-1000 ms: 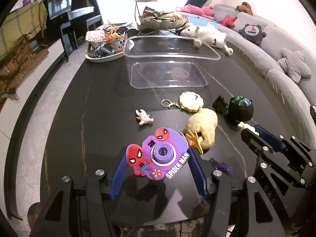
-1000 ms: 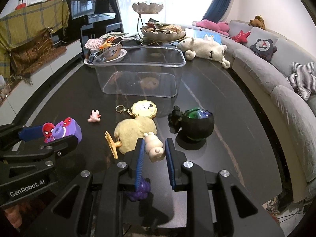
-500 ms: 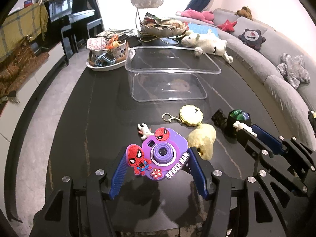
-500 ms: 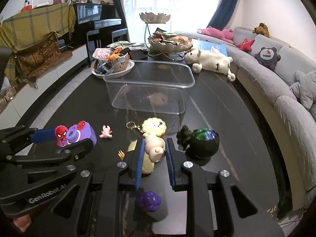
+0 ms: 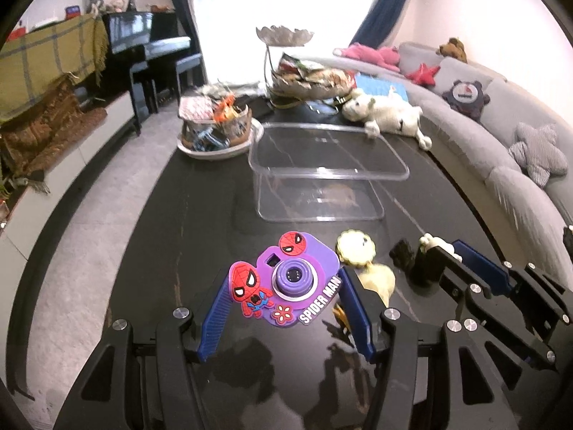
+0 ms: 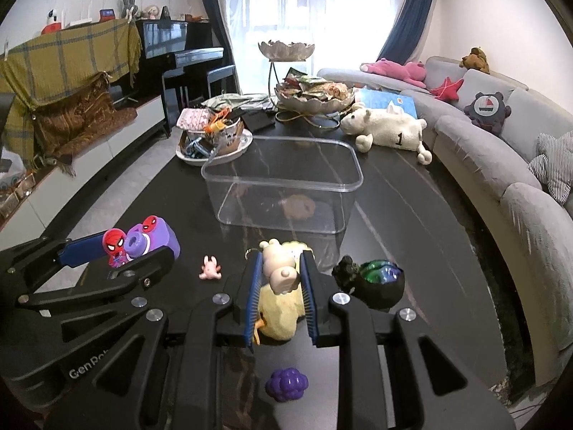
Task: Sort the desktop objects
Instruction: 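Lift the Spider-Man toy with the left tool while the right tool carries the figurine toward the clear box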
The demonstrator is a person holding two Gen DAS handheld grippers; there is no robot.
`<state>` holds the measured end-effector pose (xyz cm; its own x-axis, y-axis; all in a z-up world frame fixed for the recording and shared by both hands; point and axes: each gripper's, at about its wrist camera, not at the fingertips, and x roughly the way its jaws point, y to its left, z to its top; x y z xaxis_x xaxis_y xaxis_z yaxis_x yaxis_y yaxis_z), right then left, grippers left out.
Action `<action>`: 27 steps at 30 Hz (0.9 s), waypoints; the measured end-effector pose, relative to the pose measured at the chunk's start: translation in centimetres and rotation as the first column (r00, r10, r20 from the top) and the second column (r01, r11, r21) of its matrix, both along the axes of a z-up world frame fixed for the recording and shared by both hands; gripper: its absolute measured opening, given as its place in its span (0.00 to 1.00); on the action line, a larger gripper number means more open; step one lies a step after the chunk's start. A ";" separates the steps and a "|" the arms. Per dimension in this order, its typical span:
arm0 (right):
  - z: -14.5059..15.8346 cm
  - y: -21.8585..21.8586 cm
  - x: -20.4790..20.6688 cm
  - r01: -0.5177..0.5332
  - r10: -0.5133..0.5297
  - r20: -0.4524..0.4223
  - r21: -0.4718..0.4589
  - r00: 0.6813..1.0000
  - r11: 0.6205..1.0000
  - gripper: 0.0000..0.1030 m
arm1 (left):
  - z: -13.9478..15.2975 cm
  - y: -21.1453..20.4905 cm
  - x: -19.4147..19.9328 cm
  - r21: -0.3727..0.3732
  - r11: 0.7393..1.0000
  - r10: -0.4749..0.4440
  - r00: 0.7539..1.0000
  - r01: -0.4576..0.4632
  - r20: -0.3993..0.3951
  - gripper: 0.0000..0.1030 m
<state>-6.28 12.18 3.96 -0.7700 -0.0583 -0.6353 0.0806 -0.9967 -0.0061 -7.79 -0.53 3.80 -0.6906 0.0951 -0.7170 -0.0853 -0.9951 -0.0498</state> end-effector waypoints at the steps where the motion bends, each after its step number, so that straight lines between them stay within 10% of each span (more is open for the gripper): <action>1: 0.2 -0.1 -0.1 0.000 0.000 -0.005 0.002 1.000 1.000 0.19 | 0.3 0.0 0.0 -0.004 1.000 0.007 1.000 -0.007 -0.014 0.50; 27: 3.8 0.4 -5.4 0.012 -0.012 -0.059 -0.014 0.998 1.000 0.19 | 4.4 0.9 -5.0 -0.032 0.999 0.034 0.995 -0.037 -0.094 0.49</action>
<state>-11.69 12.60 7.79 -0.8069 -0.0570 -0.5880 0.0685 -0.9976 0.0027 -12.79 0.34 8.16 -0.7569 0.0464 -0.6519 -0.0526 -0.9986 -0.0100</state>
